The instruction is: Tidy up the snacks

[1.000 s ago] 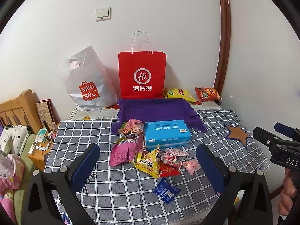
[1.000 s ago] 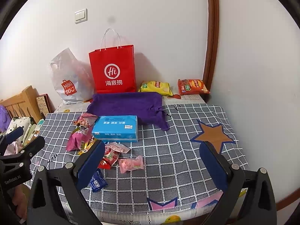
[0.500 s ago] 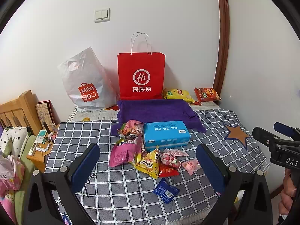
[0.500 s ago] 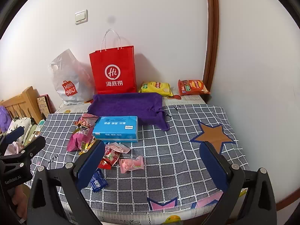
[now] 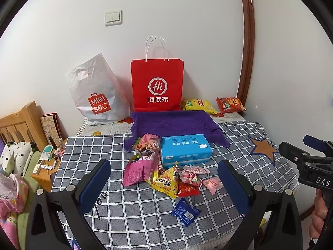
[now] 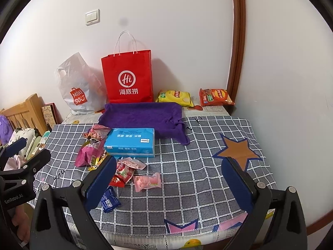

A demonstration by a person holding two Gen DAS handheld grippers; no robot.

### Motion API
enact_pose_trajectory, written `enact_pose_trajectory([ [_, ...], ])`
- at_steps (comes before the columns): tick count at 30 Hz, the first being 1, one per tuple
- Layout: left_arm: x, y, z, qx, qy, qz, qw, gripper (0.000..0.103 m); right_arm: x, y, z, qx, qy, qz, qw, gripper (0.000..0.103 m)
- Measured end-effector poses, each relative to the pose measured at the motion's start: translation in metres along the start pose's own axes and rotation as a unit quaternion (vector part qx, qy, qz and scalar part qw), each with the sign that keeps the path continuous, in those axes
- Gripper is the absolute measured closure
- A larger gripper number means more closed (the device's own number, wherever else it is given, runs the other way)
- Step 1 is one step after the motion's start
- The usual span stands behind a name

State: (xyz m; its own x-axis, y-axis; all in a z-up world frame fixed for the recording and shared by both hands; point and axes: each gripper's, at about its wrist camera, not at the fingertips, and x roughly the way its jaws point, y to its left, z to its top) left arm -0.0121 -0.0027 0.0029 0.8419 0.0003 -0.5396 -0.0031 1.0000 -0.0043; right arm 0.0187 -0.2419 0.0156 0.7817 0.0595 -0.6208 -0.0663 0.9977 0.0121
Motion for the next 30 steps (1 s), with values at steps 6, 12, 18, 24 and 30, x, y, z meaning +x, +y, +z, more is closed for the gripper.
enact_pose_trajectory([
  [6,-0.0004,0.0001,0.0005,0.0,0.0,0.0,1.0,0.0,-0.0026,0.0013,0.0001,-0.002,-0.003,0.001,1.0,0.003],
  [12,-0.0008,0.0025,0.0019,0.001,-0.003,0.0,1.0,0.0,-0.0041,0.0025,0.0003,-0.005,-0.005,0.001,1.0,0.003],
  [18,-0.0005,0.0024,0.0022,0.0,-0.003,0.0,1.0,0.0,-0.0053,0.0015,0.0005,-0.003,-0.006,0.003,1.0,0.003],
  [24,-0.001,0.0025,0.0021,0.001,-0.004,0.001,1.0,0.0,-0.0058,0.0013,0.0006,-0.003,-0.006,0.005,1.0,0.003],
  [30,-0.0012,0.0014,0.0029,0.003,-0.005,0.002,1.0,0.0,-0.0059,0.0021,0.0009,-0.003,-0.007,0.006,1.0,0.003],
])
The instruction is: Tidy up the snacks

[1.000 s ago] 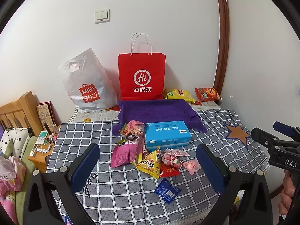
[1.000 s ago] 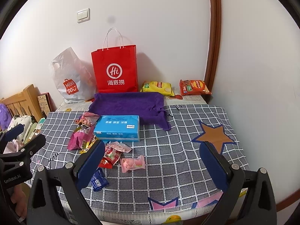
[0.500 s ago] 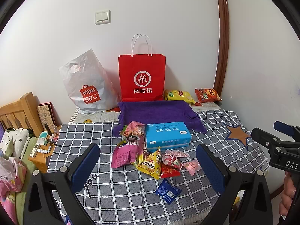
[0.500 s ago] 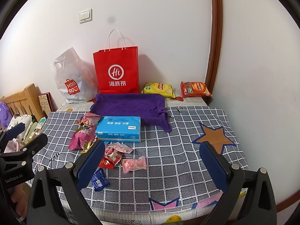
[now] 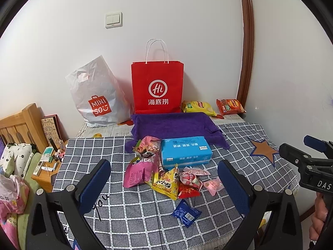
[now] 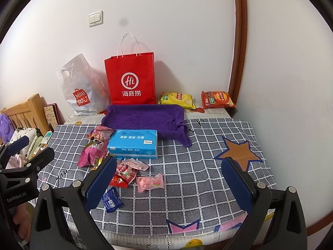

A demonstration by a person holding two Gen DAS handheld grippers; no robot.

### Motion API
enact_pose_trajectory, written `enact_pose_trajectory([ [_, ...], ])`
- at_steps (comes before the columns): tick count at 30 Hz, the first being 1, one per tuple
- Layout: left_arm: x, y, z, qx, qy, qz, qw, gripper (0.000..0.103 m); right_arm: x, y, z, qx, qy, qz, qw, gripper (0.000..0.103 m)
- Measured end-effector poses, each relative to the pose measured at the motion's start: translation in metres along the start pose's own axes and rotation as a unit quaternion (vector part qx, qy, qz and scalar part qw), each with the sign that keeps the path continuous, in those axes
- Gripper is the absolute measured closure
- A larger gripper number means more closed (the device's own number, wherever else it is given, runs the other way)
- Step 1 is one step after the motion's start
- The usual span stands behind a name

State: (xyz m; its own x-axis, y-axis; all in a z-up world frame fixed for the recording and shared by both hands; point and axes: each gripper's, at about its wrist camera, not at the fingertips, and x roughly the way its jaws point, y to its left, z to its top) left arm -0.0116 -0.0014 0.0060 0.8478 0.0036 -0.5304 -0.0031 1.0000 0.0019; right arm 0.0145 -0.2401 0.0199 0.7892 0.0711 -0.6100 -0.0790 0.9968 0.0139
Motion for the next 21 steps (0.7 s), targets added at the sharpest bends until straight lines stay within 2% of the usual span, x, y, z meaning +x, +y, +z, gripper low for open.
enact_pose_trajectory([
  [7,0.006,0.0,-0.001,-0.001,0.005,-0.001,1.0,0.0,0.01,0.003,-0.004,-0.004,0.005,0.002,1.0,0.003],
  [21,0.05,0.013,-0.025,-0.01,0.053,0.005,0.9985,0.0,0.069,0.003,-0.028,0.011,0.061,0.017,0.998,0.003],
])
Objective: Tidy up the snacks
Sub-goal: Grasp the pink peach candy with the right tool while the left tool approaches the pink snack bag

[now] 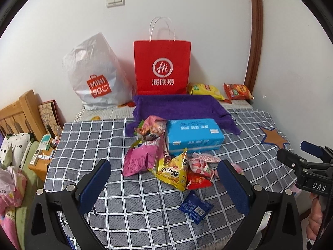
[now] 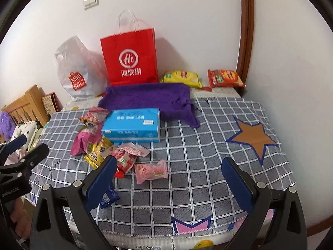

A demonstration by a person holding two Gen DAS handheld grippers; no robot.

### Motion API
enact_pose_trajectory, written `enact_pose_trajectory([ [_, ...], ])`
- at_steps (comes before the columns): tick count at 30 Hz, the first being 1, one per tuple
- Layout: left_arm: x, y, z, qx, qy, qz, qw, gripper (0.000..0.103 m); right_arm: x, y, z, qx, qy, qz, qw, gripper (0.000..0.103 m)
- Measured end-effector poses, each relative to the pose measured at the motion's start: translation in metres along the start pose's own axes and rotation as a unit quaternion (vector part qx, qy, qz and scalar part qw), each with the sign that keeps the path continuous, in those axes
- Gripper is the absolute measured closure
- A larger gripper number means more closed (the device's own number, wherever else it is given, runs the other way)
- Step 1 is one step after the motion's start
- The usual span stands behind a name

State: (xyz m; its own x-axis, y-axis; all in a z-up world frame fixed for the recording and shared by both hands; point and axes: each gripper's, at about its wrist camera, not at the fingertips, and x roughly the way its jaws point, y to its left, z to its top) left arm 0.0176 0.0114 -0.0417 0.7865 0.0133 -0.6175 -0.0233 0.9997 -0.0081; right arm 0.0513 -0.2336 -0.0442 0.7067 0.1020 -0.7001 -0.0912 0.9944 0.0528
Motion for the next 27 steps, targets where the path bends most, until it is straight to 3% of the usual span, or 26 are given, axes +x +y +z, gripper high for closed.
enact_pose_trajectory([
  [13,0.047,0.023,-0.017,-0.021,0.051,0.008,0.9985,0.0,0.064,0.007,-0.025,-0.024,0.055,0.007,0.998,0.005],
  [20,0.069,0.033,-0.023,-0.025,0.078,0.006,0.9966,0.0,0.108,0.011,-0.03,-0.015,0.093,0.033,0.995,0.011],
  [27,0.086,0.05,-0.024,-0.042,0.096,-0.004,0.9945,0.0,0.148,0.023,-0.037,-0.033,0.127,0.045,0.99,0.011],
])
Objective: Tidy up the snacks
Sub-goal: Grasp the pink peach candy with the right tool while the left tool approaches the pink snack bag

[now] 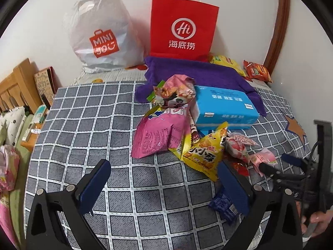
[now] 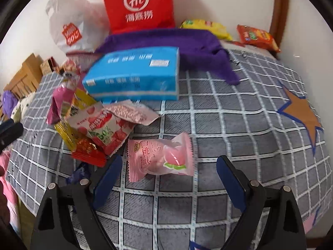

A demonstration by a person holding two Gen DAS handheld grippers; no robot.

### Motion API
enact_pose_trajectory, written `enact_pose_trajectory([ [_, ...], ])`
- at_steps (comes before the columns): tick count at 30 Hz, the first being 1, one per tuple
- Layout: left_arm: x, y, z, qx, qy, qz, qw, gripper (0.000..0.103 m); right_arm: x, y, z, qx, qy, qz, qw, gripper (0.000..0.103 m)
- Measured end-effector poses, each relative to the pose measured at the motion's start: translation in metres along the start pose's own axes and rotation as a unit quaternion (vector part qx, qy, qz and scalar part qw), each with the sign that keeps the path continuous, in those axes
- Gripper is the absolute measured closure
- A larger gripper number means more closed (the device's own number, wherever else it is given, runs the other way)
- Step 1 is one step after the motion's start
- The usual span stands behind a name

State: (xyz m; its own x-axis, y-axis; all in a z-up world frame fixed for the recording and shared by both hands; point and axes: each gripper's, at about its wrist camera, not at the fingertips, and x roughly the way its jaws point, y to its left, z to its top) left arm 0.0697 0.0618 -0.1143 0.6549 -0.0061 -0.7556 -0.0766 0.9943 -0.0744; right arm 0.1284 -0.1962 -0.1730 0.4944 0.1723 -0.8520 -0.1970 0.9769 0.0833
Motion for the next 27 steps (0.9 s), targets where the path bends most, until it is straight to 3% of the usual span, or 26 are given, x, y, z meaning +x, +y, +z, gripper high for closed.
enact_pose_trajectory([
  [5,0.009,0.01,0.001,-0.012,0.006,-0.018,0.9997,0.004,0.025,0.007,-0.002,-0.011,0.018,0.004,1.0,0.015],
  [8,0.012,0.01,-0.001,-0.004,0.004,-0.015,0.9999,0.004,0.029,0.007,-0.004,-0.016,0.004,-0.002,1.0,0.016],
  [10,0.016,0.01,-0.003,0.0,0.007,-0.016,0.9999,0.004,0.029,0.004,-0.004,-0.008,-0.001,0.003,1.0,0.02],
  [12,0.021,0.011,-0.003,-0.002,0.012,-0.018,0.9998,0.004,0.027,0.0,-0.003,0.005,-0.007,0.0,1.0,0.032],
  [15,0.026,0.015,-0.003,-0.008,0.017,-0.019,0.9996,0.004,0.026,-0.004,-0.001,0.003,-0.007,-0.002,1.0,0.037],
  [27,0.049,0.013,0.017,-0.005,0.022,-0.01,0.9997,0.004,0.022,-0.024,0.001,0.002,-0.008,-0.022,1.0,0.038],
])
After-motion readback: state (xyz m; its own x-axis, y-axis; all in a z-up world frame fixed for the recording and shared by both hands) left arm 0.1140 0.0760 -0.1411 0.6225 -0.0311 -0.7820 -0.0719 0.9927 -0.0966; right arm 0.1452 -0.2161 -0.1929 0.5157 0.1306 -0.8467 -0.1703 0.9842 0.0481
